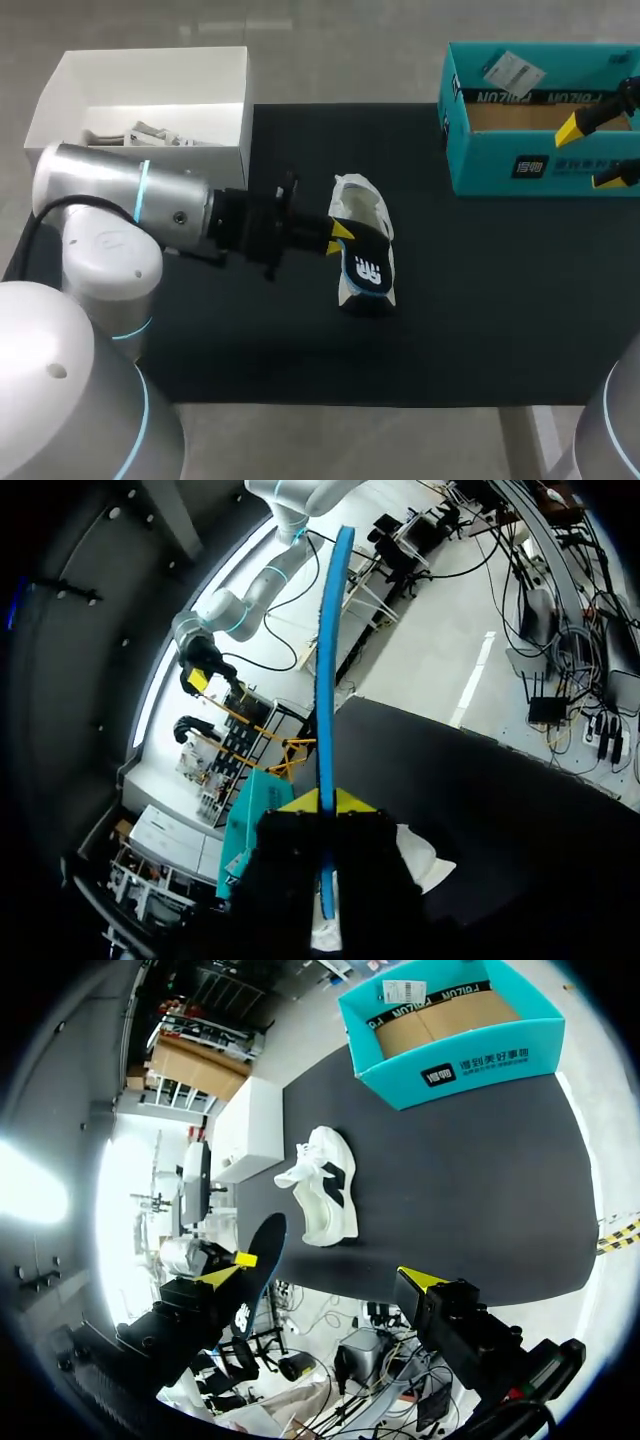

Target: Take the shoe out of the shoebox, open the shoe tongue, remove and reinsert the insole, then place the shoe into the shoebox

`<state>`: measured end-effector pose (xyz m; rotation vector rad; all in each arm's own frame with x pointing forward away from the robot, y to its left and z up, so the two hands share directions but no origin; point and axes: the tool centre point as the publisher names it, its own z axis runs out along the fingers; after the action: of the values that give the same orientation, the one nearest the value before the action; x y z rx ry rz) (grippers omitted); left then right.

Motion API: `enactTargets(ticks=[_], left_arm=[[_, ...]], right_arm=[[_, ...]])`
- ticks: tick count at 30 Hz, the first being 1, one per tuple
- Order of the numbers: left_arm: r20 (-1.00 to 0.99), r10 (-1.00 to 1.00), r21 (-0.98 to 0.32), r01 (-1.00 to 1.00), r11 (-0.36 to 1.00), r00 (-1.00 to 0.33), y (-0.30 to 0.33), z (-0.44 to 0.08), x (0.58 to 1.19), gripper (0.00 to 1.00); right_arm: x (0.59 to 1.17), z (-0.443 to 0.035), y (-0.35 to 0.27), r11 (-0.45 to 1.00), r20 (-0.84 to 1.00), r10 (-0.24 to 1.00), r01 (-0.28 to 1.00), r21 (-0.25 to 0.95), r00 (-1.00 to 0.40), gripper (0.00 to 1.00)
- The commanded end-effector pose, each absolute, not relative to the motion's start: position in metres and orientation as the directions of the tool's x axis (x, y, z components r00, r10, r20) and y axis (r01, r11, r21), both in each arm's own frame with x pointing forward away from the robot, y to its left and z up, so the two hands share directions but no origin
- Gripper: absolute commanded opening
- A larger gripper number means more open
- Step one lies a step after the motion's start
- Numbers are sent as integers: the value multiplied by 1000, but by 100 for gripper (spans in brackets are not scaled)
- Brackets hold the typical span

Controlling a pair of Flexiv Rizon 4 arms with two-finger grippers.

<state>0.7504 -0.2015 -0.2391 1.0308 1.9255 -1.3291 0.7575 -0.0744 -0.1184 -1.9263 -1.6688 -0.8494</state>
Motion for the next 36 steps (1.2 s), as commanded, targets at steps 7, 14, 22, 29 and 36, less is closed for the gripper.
enactTargets(ticks=[7,14,22,29,36], left_arm=[[-771,337,-493,841,220,-540,-214,-240,752,0],[-754,324,-537,821,196,-571,-221,-245,752,0],[-692,344,-593,771,231,-635,-249,-264,740,0],[-678,299,-627,741,240,-671,-251,-280,749,0],[-676,295,-628,737,250,-675,-244,-292,766,0]], right_arm=[[757,-119,-74,-168,702,708,984,58,79,100],[757,-119,-74,-168,702,708,984,58,79,100],[757,-119,-74,-168,702,708,984,58,79,100],[757,-119,-74,-168,702,708,984,58,79,100],[757,-119,-74,-168,702,708,984,58,79,100]])
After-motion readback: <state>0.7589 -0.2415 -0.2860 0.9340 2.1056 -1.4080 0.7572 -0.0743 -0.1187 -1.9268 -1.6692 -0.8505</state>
